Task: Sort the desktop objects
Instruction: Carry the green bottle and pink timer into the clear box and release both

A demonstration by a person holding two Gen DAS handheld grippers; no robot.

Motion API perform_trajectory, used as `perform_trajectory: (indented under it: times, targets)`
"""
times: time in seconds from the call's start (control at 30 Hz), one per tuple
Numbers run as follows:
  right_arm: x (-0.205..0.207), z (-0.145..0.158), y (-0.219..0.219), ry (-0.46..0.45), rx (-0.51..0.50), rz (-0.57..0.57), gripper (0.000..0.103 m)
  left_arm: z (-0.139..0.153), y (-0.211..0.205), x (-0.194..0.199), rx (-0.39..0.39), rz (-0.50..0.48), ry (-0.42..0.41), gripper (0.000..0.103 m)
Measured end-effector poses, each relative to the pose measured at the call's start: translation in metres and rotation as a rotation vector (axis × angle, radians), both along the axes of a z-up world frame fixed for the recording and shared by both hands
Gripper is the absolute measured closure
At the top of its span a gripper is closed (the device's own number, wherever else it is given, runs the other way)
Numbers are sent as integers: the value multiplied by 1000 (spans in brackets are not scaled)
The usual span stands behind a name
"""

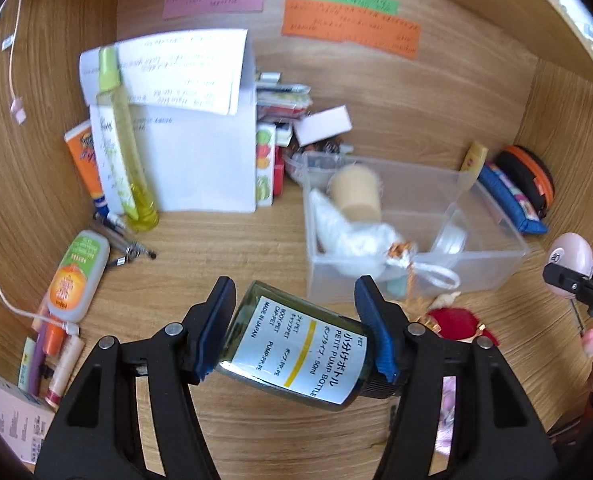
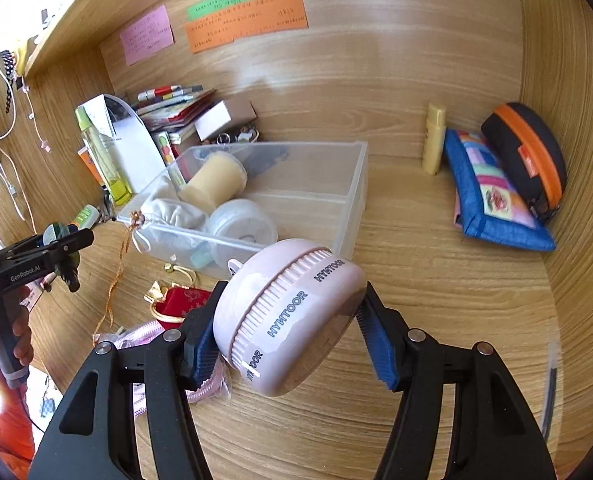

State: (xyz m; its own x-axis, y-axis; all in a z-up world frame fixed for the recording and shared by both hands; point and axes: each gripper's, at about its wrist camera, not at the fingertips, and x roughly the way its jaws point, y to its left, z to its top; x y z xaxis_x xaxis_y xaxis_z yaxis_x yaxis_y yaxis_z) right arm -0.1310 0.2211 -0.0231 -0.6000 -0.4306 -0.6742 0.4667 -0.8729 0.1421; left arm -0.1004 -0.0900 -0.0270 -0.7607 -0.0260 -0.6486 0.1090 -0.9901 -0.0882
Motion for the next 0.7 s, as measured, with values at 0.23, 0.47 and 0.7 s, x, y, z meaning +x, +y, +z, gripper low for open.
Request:
perform_trajectory:
  times: [0.23,0.47,0.7]
  targets:
    - [-11,13,-6,18,-10,21,45,24,14,-20,0,-59,40,42]
    - [-28,27,-17,47,-1,35,45,45,26,-43,-29,-95,70,42]
    - [-51,31,-31,50,11,45,45,55,36,-73,-34,-126,74,42]
